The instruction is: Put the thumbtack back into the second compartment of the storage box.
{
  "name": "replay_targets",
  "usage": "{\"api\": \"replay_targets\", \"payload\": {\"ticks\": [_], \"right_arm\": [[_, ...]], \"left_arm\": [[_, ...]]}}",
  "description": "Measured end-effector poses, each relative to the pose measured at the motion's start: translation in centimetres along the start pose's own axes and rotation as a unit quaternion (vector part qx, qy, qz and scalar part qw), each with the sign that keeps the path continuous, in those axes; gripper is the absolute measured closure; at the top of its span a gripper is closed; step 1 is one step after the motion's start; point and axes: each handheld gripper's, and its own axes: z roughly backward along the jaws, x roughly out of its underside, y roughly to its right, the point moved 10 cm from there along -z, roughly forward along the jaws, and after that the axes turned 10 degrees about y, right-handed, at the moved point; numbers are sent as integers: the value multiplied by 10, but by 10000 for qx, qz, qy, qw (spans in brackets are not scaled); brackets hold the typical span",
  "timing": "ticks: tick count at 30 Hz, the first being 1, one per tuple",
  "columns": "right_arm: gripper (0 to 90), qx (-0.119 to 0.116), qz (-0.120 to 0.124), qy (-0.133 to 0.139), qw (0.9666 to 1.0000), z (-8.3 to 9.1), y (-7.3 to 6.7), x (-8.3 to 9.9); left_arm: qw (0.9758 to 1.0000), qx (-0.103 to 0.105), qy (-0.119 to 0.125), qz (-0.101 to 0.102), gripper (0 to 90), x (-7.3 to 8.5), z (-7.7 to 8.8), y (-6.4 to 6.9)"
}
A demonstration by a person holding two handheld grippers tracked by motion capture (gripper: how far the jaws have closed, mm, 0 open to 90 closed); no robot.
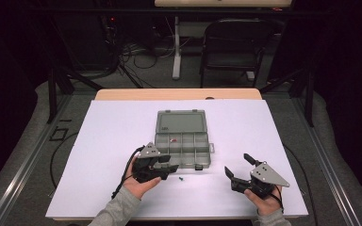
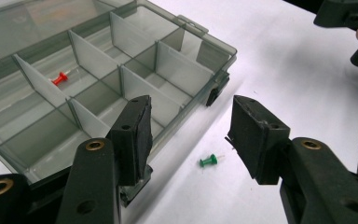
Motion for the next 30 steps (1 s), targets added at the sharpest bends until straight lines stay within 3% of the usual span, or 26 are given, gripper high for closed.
{"api": "replay_targets", "payload": {"ticks": [12, 23, 30], "right_arm": [[166, -11, 0, -3, 10000, 0, 0, 0], [166, 0, 2, 5, 10000, 0, 0, 0], [166, -7, -8, -5, 10000, 0, -1, 0]], "left_arm": [[9999, 93, -69, 55, 482, 14, 1, 6], [9994, 249, -248, -12, 489, 27, -13, 14], [9991, 204, -379, -30, 530, 32, -24, 12]]}}
